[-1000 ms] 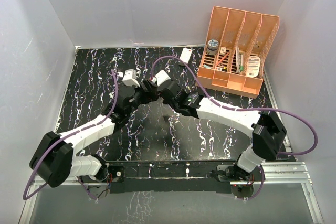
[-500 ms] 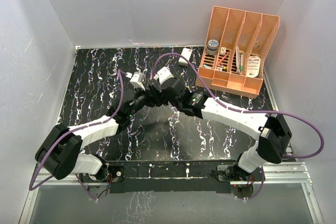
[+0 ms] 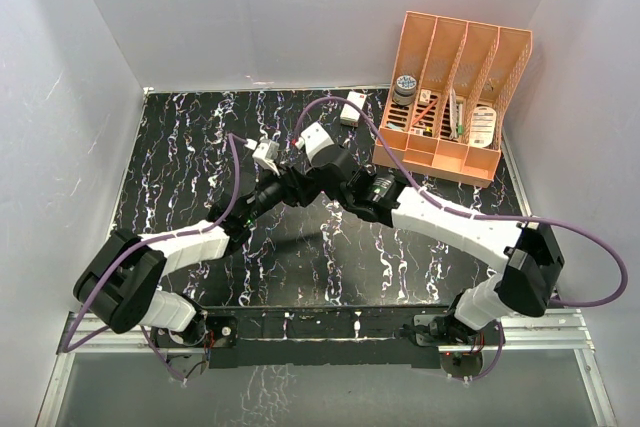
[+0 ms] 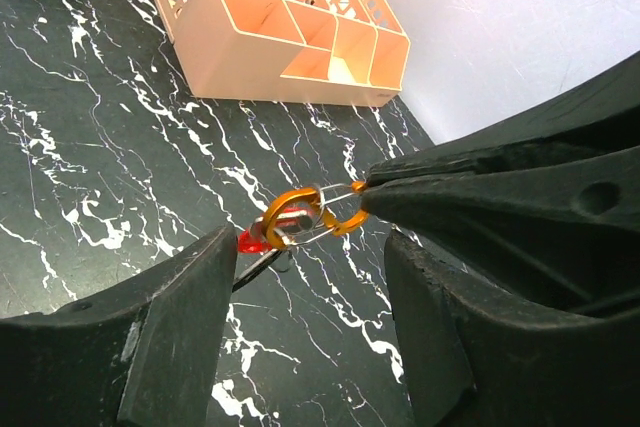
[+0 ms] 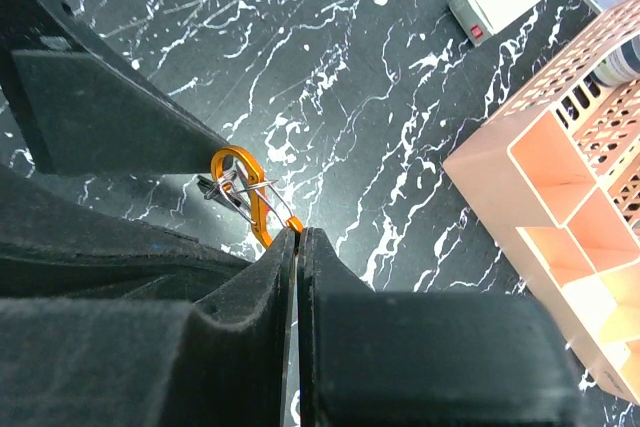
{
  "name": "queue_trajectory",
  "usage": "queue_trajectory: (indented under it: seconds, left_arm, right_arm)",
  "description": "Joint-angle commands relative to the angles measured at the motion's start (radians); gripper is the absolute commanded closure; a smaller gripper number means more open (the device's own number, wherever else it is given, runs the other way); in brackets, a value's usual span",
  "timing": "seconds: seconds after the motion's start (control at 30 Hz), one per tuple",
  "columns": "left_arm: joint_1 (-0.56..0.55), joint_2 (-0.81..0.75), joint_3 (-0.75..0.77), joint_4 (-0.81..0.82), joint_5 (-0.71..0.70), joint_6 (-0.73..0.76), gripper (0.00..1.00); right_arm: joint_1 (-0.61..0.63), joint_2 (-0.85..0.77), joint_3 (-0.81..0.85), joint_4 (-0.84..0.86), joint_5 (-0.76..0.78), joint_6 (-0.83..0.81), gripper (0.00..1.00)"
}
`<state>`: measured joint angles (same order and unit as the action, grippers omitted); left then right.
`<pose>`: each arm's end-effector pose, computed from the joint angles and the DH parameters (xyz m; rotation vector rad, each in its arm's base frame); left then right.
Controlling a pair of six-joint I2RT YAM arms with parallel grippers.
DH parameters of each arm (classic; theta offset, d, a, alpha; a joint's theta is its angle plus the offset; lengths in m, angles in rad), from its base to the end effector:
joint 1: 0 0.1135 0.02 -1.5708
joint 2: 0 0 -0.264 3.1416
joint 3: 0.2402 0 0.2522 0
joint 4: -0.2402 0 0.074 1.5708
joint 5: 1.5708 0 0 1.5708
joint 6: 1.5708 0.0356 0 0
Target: Put the keys on the keyring
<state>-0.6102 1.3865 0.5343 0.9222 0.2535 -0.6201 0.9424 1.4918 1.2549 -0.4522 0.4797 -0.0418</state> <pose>0.2295 -0.1713 0.2357 0.2116 1.6072 -1.1613 0.2090 0.2596 0.3104 -0.7994 2.0177 -0.0320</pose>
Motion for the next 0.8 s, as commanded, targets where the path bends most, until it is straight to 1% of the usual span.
queue_trajectory:
  seconds: [0.0, 0.13, 0.4, 0.6, 0.77]
  left_arm:
    - [0.006, -0.003, -0.015, 0.072, 0.027, 0.011, 0.42]
    - [0.009, -0.010, -0.028, 0.099, 0.026, 0.006, 0.43]
    - [0.008, -0.014, -0.040, 0.115, 0.030, 0.011, 0.52]
    - [0.009, -0.027, -0.043, 0.112, 0.014, 0.018, 0.64]
    - [0.009, -0.041, -0.047, 0.113, 0.004, 0.019, 0.79]
  right_arm:
    - [0.006, -0.067, 0.014, 0.085, -0.029, -0.010, 1.00]
    - [0.005, -0.079, 0.010, 0.088, -0.041, -0.010, 1.00]
    - [0.006, -0.079, 0.010, 0.084, -0.050, -0.005, 1.00]
    - [0.006, -0.083, 0.010, 0.083, -0.065, -0.001, 1.00]
    - [0.006, -0.085, 0.006, 0.077, -0.075, -0.001, 1.00]
